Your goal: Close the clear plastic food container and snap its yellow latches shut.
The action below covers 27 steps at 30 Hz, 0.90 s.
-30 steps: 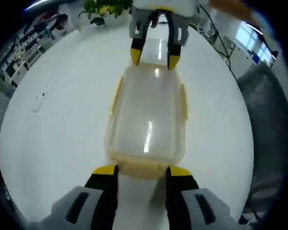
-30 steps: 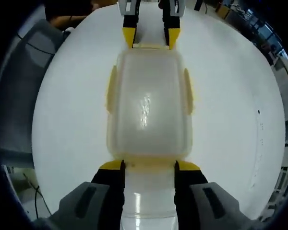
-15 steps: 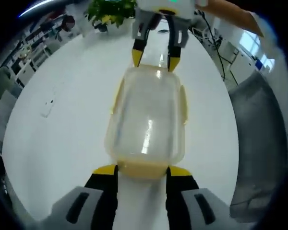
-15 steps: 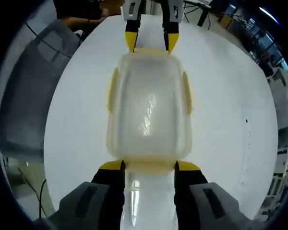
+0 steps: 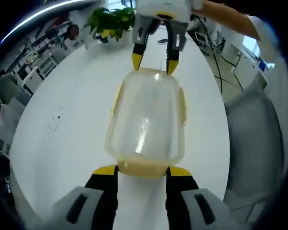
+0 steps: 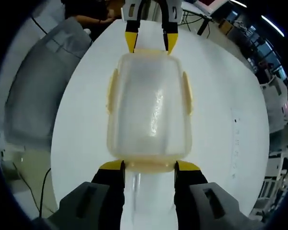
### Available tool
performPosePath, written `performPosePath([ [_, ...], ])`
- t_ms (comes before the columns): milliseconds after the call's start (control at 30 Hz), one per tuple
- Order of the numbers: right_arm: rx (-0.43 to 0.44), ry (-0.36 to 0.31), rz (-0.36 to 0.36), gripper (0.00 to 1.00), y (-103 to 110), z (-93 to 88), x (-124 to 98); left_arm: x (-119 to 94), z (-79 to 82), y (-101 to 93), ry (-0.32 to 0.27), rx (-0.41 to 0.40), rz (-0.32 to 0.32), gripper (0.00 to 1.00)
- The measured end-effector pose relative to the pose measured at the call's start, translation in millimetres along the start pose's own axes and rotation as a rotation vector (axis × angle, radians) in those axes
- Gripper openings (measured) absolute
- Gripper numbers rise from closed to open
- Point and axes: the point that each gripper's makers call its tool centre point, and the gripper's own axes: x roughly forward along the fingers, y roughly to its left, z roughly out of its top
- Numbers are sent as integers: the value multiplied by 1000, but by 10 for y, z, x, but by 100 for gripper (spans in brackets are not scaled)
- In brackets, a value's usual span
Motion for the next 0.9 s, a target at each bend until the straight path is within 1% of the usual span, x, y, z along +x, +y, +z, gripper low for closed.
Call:
performPosePath([
  [100, -6, 3, -19, 37, 14, -77, -88, -25, 118, -6, -15, 0, 8, 33],
  [233, -7, 2, -32, 37, 22, -175, -183, 6, 275, -19, -15, 7, 15, 33],
  [300, -5, 9, -41, 37, 16, -263, -239, 40, 409, -9, -14, 16, 20, 33],
  [533, 17, 19, -68, 37, -48, -650, -440, 197, 795, 52, -26, 44, 27, 33],
  [567, 19, 19, -70, 37, -56, -693, -457, 207, 814, 54, -26, 46, 27, 33],
  [633, 23, 23, -71, 37, -64, -796, -480, 258, 911, 65, -34, 46, 18, 33],
  [800, 40, 21, -83, 37, -115, -1032, -509, 438, 1135, 133, -21, 61, 10, 33],
  [867, 48, 19, -81, 37, -122, -1117, -515, 506, 1198, 140, -13, 65, 5, 33],
  [900, 52, 24, -77, 37, -125, -1190, -513, 555, 1251, 143, -13, 68, -1, 33],
])
